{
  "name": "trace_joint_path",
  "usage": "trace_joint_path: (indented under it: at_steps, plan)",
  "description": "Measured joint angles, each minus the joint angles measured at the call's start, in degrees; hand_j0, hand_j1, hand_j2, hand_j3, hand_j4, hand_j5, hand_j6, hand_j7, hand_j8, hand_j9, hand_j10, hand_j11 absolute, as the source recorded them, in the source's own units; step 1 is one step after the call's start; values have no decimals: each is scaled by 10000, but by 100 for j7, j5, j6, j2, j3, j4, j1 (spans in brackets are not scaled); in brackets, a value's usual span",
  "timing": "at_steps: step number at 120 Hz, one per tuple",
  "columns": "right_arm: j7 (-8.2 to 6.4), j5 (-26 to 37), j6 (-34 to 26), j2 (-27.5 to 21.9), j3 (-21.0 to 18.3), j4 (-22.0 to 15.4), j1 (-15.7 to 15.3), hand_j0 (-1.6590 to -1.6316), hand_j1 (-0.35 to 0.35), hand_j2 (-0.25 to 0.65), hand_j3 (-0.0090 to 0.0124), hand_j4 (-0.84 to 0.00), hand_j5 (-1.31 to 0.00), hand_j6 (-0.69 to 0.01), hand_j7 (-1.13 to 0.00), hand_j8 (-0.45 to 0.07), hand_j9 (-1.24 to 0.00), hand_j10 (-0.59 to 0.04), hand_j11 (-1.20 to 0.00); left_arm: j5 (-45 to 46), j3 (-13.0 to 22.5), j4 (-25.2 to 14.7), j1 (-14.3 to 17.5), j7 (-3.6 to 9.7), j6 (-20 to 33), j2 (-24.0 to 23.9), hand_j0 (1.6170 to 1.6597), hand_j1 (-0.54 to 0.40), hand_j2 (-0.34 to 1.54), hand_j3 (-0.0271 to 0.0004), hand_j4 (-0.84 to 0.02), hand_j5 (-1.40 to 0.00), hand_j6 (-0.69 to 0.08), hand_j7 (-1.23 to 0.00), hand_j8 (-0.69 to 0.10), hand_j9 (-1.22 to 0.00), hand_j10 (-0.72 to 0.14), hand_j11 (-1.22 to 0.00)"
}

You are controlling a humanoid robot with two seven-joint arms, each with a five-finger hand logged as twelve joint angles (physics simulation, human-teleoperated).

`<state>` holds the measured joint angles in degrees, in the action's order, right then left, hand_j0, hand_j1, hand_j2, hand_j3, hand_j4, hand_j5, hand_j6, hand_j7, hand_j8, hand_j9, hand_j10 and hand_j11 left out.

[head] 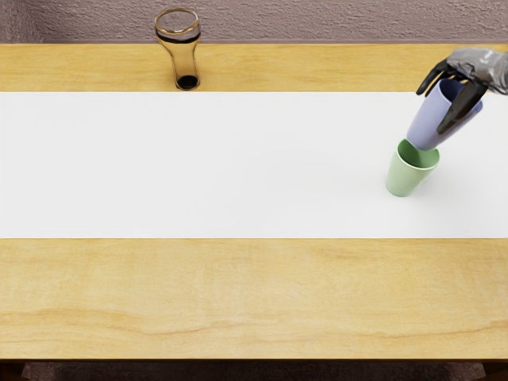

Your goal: Pick up cup and place in cup with right hand

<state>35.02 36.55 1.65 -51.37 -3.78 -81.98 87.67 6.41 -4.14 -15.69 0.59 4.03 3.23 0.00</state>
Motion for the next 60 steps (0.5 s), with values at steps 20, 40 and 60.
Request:
trace_joint_path:
  at_steps: [20, 40, 60]
  plan:
    - [3, 2, 15, -22, -68, -18, -5, -16465, 1421, 1193, -17, -5640, -7397, -3680, -7376, -2127, -7445, -2490, -7517, 0, 0, 1, 3, -1, -2, 0, 16581, 3443, 8, -1, -38, -51, -37, -51, -37, -51, -37, -51]
    - [4, 6, 100, -140, -78, -93, -1, -16457, 1484, 1284, -16, -5630, -7427, -3653, -7380, -2097, -7467, -2490, -7529, 0, 0, 0, 2, 0, 0, 0, 16581, 3444, 7, -1, -38, -51, -38, -50, -38, -50, -37, -50]
    - [3, 6, 179, -173, -62, -166, 1, -16460, 979, 484, -8, -5684, -7350, -3931, -7373, -2441, -7423, -2677, -7472, 0, 0, -1, 3, 0, 1, 0, 16581, 3444, 7, -1, -38, -50, -38, -50, -38, -50, -38, -50]
